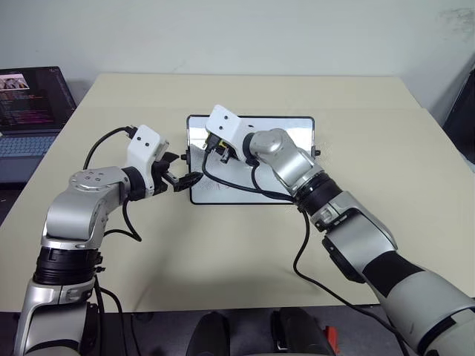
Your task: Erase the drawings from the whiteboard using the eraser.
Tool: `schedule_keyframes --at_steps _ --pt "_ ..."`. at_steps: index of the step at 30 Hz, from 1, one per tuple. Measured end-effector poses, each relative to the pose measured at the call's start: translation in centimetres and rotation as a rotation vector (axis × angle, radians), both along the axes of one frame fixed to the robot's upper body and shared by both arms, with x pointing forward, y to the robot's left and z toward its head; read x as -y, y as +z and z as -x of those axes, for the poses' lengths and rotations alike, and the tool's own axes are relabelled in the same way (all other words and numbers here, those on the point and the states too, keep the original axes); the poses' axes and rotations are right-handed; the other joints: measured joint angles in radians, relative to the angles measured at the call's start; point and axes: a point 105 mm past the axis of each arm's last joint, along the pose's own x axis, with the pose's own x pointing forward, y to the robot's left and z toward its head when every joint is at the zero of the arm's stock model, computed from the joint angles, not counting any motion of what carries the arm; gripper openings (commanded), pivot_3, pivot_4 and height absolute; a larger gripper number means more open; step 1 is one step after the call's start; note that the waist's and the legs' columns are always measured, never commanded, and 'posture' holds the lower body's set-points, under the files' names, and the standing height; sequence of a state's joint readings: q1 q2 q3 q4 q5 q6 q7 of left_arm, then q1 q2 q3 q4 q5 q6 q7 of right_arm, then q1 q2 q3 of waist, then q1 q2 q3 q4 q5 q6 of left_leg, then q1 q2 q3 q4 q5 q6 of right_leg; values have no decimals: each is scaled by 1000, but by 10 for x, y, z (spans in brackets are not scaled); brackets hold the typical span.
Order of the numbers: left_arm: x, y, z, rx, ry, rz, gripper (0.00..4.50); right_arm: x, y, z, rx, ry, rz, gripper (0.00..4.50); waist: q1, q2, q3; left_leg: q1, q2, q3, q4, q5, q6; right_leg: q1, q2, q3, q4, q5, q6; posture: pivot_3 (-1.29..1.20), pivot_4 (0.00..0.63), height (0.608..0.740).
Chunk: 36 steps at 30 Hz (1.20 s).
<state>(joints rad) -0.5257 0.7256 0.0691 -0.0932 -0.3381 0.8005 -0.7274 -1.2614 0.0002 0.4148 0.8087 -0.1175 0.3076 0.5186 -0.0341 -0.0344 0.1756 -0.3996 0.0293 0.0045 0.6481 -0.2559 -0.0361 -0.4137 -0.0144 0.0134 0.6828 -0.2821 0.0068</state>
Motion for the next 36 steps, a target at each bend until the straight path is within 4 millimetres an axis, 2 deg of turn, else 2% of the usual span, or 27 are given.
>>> schedule_keyframes --at_steps 3,11,17,22,28,36 --pt "0 -2 -1 -6 2 8 4500 -1 4 -2 9 5 22 1289 0 0 0 0 0 0 0 0 0 0 0 0 0 0 0 0 150 740" --pt "-4 -1 -4 9 30 21 4500 -1 -2 -2 10 34 54 1289 0 0 0 0 0 0 1 0 0 0 0 0 2 0 0 0 150 740" --pt "-3 1 -3 12 21 49 4500 6 9 -12 65 -19 43 1289 0 0 0 1 0 0 1 0 -1 0 -1 0 4 0 0 0 150 740" --pt "1 9 -5 33 5 63 4500 6 7 -12 76 -1 80 1289 0 0 0 1 -1 0 2 0 -1 0 -1 0 5 0 0 0 150 740" --pt "1 9 -5 30 2 64 4500 8 3 -11 60 26 124 1289 0 0 0 2 -1 0 3 1 -1 0 -1 0 7 0 0 0 150 740" --pt "2 6 -4 23 0 62 4500 17 13 -19 88 -32 87 1289 1 0 0 1 -1 -1 5 1 -1 0 -1 0 9 0 0 0 150 740"
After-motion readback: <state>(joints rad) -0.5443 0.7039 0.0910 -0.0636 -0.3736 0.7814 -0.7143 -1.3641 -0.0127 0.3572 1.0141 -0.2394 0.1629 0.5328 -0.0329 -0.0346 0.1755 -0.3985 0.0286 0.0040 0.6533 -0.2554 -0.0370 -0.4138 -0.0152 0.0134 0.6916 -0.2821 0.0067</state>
